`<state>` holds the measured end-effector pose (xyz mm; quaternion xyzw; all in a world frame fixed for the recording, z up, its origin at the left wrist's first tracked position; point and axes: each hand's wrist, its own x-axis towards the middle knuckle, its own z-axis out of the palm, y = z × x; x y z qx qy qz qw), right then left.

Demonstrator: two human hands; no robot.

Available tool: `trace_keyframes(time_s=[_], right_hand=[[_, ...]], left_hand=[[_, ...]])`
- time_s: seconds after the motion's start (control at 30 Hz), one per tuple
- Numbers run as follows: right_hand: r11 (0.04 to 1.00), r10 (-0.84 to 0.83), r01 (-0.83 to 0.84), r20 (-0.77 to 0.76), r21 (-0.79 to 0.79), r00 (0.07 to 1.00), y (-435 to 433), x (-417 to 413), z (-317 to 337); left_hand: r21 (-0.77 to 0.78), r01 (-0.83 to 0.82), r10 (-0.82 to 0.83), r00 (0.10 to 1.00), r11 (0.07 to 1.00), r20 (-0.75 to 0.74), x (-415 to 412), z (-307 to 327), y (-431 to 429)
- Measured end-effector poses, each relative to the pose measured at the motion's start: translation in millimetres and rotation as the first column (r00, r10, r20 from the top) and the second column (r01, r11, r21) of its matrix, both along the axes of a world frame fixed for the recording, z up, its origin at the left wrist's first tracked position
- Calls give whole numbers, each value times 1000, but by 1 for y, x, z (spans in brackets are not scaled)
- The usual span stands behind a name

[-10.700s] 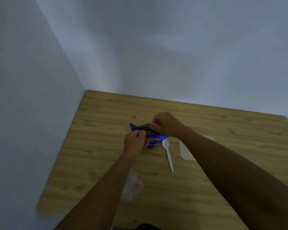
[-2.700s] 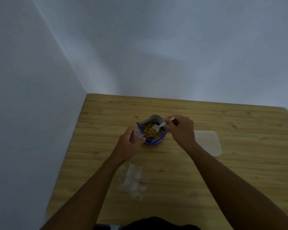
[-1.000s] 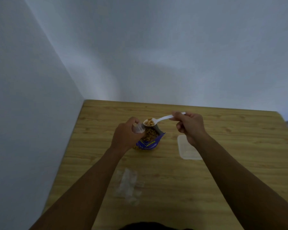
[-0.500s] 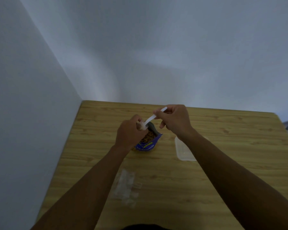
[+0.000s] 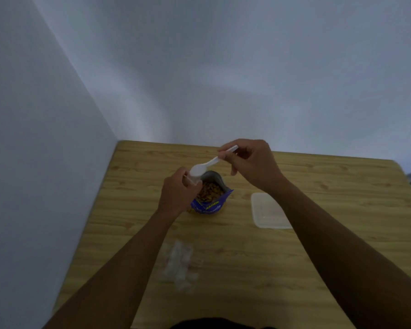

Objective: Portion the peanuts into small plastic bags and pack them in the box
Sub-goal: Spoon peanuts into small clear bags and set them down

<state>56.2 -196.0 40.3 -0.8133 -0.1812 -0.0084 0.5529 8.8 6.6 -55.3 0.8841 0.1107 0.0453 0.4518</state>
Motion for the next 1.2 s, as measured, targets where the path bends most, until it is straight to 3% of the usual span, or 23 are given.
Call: trace_keyframes(time_s=[0.07,0.13,0.3,0.63,1.03,1.2], right_hand=[[990,-137,138,-24,41,990,-6,2,-8],[972,-234,233,-56,-19,971,-10,1,-23],[946,-266,245,-77,-214,961,-4,-21,-69],[916,-389,376,-74,-141,918,14,-36,-97],[932,-359,346,-165,-105,918,17,-38,-102],[941,-305,270,-166,-203,938,25,-49,-108]], left_hand=[[-40,-3,2,1000,999,-15,-3,1,3],[-76,19,-23,999,997,-49,-7,-2,8],[-131,127,-148,975,983,-165,-17,-9,21],[-114,186,-195,978,976,-76,-22,-19,37],[-39,204,-204,979,978,13,-19,-30,38],[-38,216,-216,976,976,9,-18,-30,39]])
